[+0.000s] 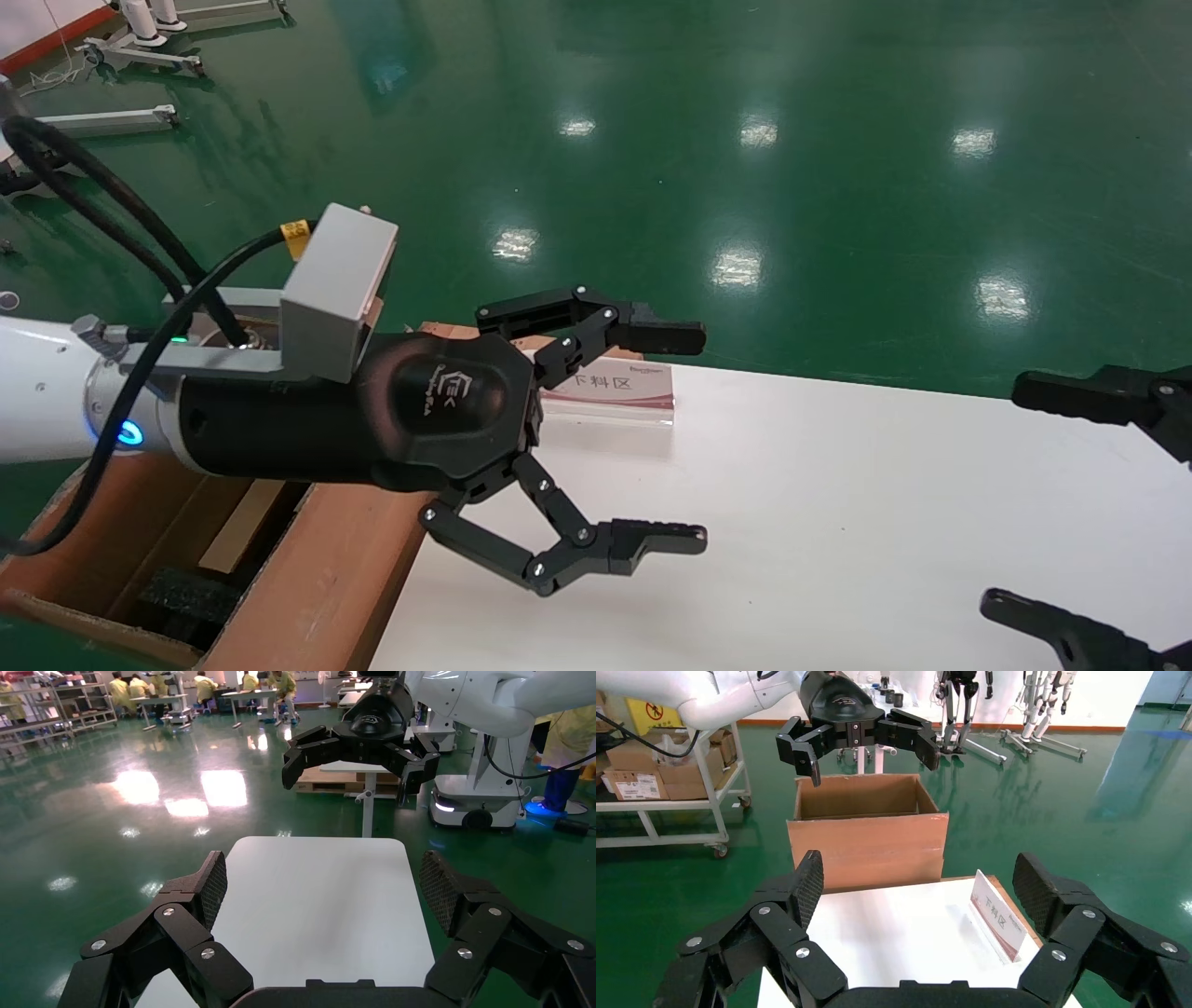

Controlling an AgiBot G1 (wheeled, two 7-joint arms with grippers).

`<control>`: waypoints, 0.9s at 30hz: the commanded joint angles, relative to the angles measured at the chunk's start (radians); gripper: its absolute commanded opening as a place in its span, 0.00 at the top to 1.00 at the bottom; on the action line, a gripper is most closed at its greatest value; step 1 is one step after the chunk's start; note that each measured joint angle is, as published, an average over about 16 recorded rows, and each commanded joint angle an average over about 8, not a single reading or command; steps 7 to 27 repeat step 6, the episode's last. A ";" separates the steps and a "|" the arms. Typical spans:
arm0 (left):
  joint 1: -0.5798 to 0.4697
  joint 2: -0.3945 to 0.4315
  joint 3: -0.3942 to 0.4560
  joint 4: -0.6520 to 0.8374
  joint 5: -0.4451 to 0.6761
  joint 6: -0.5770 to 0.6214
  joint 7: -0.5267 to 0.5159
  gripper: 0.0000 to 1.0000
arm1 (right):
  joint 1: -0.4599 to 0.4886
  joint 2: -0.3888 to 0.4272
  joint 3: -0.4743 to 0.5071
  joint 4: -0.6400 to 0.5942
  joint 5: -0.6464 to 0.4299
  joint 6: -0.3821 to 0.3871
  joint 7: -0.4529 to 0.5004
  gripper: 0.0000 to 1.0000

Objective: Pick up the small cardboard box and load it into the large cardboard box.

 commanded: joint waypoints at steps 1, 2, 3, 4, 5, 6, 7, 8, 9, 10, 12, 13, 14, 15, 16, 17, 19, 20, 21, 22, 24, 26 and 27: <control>0.000 0.000 0.000 0.000 0.000 0.000 0.000 0.00 | 0.000 0.000 0.000 0.000 0.000 0.000 0.000 0.00; 0.000 0.000 0.000 0.000 0.000 0.000 0.000 0.00 | 0.000 0.000 0.000 0.000 0.000 0.000 0.000 0.00; 0.000 0.000 0.000 0.000 0.000 0.000 0.000 0.00 | 0.000 0.000 0.000 0.000 0.000 0.000 0.000 0.00; 0.000 0.000 0.000 0.000 0.000 0.000 0.000 0.00 | 0.000 0.000 0.000 0.000 0.000 0.000 0.000 0.00; 0.000 0.000 0.000 0.000 0.000 0.000 0.000 0.00 | 0.000 0.000 0.000 0.000 0.000 0.000 0.000 0.00; 0.000 0.000 0.000 0.000 0.000 0.000 0.000 0.00 | 0.000 0.000 0.000 0.000 0.000 0.000 0.000 0.00; 0.000 0.000 0.000 0.000 0.000 0.000 0.000 0.00 | 0.000 0.000 0.000 0.000 0.000 0.000 0.000 0.00; 0.000 0.000 0.000 0.000 0.000 0.000 0.000 0.00 | 0.000 0.000 0.000 0.000 0.000 0.000 0.000 0.00; 0.000 0.000 0.000 0.000 0.000 0.000 0.000 0.00 | 0.000 0.000 0.000 0.000 0.000 0.000 0.000 0.00; 0.000 0.000 0.000 0.000 0.000 0.000 0.000 0.00 | 0.000 0.000 0.000 0.000 0.000 0.000 0.000 0.00; 0.000 0.000 0.000 0.000 0.000 0.000 0.000 0.00 | 0.000 0.000 0.000 0.000 0.000 0.000 0.000 0.00; 0.000 0.000 0.000 0.000 0.000 0.000 0.000 0.00 | 0.000 0.000 0.000 0.000 0.000 0.000 0.000 0.00; 0.000 0.000 0.000 0.000 0.000 0.000 0.000 0.00 | 0.000 0.000 0.000 0.000 0.000 0.000 0.000 0.00; 0.000 0.000 0.000 0.000 0.000 0.000 0.000 0.00 | 0.000 0.000 0.000 0.000 0.000 0.000 0.000 0.00; 0.000 0.000 0.000 0.000 0.000 0.000 0.000 0.00 | 0.000 0.000 0.000 0.000 0.000 0.000 0.000 0.00; 0.000 0.000 0.000 0.000 0.000 0.000 0.000 0.00 | 0.000 0.000 0.000 0.000 0.000 0.000 0.000 0.00; 0.000 0.000 0.000 0.000 0.000 0.000 0.000 0.00 | 0.000 0.000 0.000 0.000 0.000 0.000 0.000 0.00; 0.000 0.000 0.000 0.000 0.000 0.000 0.000 0.00 | 0.000 0.000 0.000 0.000 0.000 0.000 0.000 0.00; 0.000 0.000 0.000 0.000 0.000 0.000 0.000 0.00 | 0.000 0.000 0.000 0.000 0.000 0.000 0.000 0.00; 0.000 0.000 0.000 0.000 0.000 0.000 0.000 0.00 | 0.000 0.000 0.000 0.000 0.000 0.000 0.000 0.00; 0.000 0.000 0.000 0.000 0.000 0.000 0.000 0.00 | 0.000 0.000 0.000 0.000 0.000 0.000 0.000 0.00; 0.000 0.000 0.000 0.000 0.000 0.000 0.000 0.00 | 0.000 0.000 0.000 0.000 0.000 0.000 0.000 0.00; 0.000 0.000 0.000 0.000 0.000 0.000 0.000 0.00 | 0.000 0.000 0.000 0.000 0.000 0.000 0.000 0.00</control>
